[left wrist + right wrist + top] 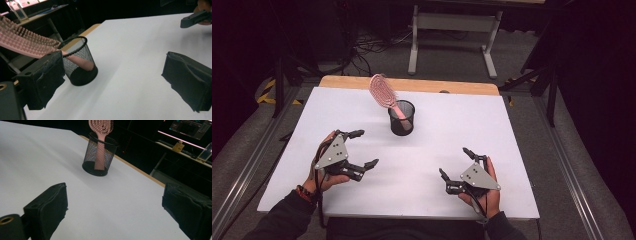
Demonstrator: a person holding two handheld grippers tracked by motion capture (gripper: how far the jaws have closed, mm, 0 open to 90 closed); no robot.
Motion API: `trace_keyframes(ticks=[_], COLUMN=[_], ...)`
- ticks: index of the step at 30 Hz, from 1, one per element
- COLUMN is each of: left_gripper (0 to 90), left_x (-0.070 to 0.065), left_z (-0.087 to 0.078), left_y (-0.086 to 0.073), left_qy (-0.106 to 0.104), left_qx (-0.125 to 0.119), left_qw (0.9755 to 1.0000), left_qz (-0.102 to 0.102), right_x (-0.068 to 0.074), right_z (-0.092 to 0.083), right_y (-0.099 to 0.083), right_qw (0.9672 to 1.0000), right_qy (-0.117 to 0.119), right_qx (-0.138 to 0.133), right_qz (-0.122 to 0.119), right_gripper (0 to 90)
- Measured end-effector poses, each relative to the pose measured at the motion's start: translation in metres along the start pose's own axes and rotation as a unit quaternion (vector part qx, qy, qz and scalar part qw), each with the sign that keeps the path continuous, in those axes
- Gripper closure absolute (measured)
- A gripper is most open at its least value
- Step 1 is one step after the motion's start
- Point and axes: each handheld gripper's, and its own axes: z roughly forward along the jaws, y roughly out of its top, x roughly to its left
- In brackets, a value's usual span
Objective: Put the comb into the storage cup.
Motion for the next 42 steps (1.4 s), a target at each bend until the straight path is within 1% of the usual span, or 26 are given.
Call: trace_keyframes(ticks=[2, 3, 4, 5, 8, 9, 11, 13, 15, 17, 19, 21, 22, 23, 25, 26, 28, 31, 32, 34, 35, 37, 38, 39, 40, 42], left_gripper=[4.9, 4.9, 4.9, 4.9, 4.9, 4.8, 4.8, 4.7, 4.7, 4.7, 4.8, 4.4, 4.2, 4.2, 4.2, 4.2, 4.2, 4.2, 4.2, 4.2, 4.3, 4.4, 4.4, 4.3, 4.3, 4.3], left_x=[-0.003, -0.003, -0.004, -0.005, -0.006, -0.007, -0.009, -0.01, -0.01, -0.009, -0.008, -0.007, -0.007, -0.007, -0.005, -0.005, -0.004, -0.004, -0.003, -0.003, -0.002, -0.003, -0.003, -0.003, -0.003, -0.003], left_z=[0.0, 0.0, 0.0, 0.0, 0.002, 0.002, 0.001, -0.001, -0.003, -0.004, -0.007, -0.009, -0.012, -0.012, -0.015, -0.017, -0.018, -0.022, -0.023, -0.024, -0.025, -0.027, -0.029, -0.03, -0.032, -0.035], left_y=[-0.002, -0.003, -0.005, -0.006, -0.011, -0.013, -0.016, -0.018, -0.021, -0.023, -0.027, -0.03, -0.033, -0.033, -0.036, -0.038, -0.041, -0.045, -0.047, -0.049, -0.05, -0.051, -0.052, -0.053, -0.054, -0.056], left_qy=[0.001, -0.004, -0.005, -0.003, -0.003, -0.001, -0.004, -0.004, -0.004, -0.003, -0.005, -0.005, -0.007, -0.007, -0.004, 0.0, 0.007, 0.017, 0.017, 0.016, 0.018, 0.019, 0.026, 0.027, 0.027, 0.029], left_qx=[0.002, 0.002, 0.005, 0.009, 0.018, 0.022, 0.027, 0.029, 0.029, 0.032, 0.033, 0.037, 0.038, 0.038, 0.037, 0.038, 0.041, 0.045, 0.048, 0.046, 0.046, 0.045, 0.048, 0.048, 0.047, 0.045], left_qw=[1.0, 1.0, 1.0, 0.9999, 0.9998, 0.9997, 0.9995, 0.9994, 0.9995, 0.9994, 0.9994, 0.9993, 0.9993, 0.9993, 0.9993, 0.9993, 0.9991, 0.9989, 0.9987, 0.9986, 0.9986, 0.9985, 0.9982, 0.9982, 0.9981, 0.9979], left_qz=[0.006, 0.004, 0.006, 0.012, 0.006, 0.011, 0.016, 0.016, 0.01, 0.01, 0.005, 0.005, -0.001, -0.001, -0.005, -0.004, -0.007, -0.004, -0.007, -0.019, -0.018, -0.024, -0.022, -0.023, -0.029, -0.034], right_x=[0.0, 0.0, 0.0, 0.0, -0.001, -0.001, -0.001, -0.001, -0.001, -0.001, -0.001, 0.0, 0.0, 0.0, -0.001, -0.002, -0.002, -0.001, 0.0, 0.0, -0.001, -0.001, -0.002, -0.002, -0.003, -0.004], right_z=[0.0, 0.0, 0.0, 0.0, 0.0, 0.0, -0.001, -0.001, -0.001, -0.001, -0.001, 0.0, 0.0, 0.0, 0.0, 0.0, 0.0, 0.001, 0.001, 0.0, -0.001, -0.002, -0.002, -0.003, -0.003, -0.004], right_y=[0.001, 0.001, 0.001, 0.0, 0.0, -0.001, 0.0, 0.0, 0.0, 0.0, 0.0, 0.0, 0.0, 0.0, -0.001, -0.001, -0.001, -0.002, -0.002, -0.002, -0.002, -0.002, -0.002, -0.002, -0.003, -0.003], right_qw=[1.0, 1.0, 1.0, 1.0, 1.0, 1.0, 1.0, 1.0, 1.0, 1.0, 1.0, 0.9999, 0.9999, 0.9999, 0.9999, 0.9999, 0.9999, 0.9999, 0.9999, 0.9999, 0.9999, 0.9999, 0.9999, 0.9999, 0.9999, 0.9999], right_qy=[0.001, 0.001, 0.001, 0.001, 0.0, 0.0, 0.0, 0.0, 0.002, 0.004, 0.008, 0.011, 0.011, 0.011, 0.011, 0.011, 0.011, 0.01, 0.01, 0.011, 0.011, 0.01, 0.011, 0.01, 0.01, 0.011], right_qx=[0.0, 0.0, 0.0, 0.0, 0.0, 0.001, -0.001, -0.002, -0.003, 0.002, 0.002, 0.002, 0.002, 0.002, 0.002, 0.001, 0.001, 0.002, 0.003, 0.003, 0.002, 0.0, 0.0, 0.0, 0.0, 0.002], right_qz=[-0.003, -0.003, -0.002, -0.001, 0.003, 0.003, 0.004, 0.004, 0.006, 0.004, 0.005, 0.004, 0.005, 0.005, 0.004, 0.007, 0.008, 0.009, 0.008, 0.009, 0.01, 0.012, 0.012, 0.012, 0.013, 0.013], right_gripper=[6.8, 6.8, 6.7, 6.7, 6.6, 6.6, 6.6, 6.6, 6.5, 6.0, 6.0, 6.0, 5.8, 5.8, 5.8, 5.7, 5.7, 5.7, 5.5, 5.3, 5.3, 5.3, 5.3, 5.2, 5.2, 5.2])
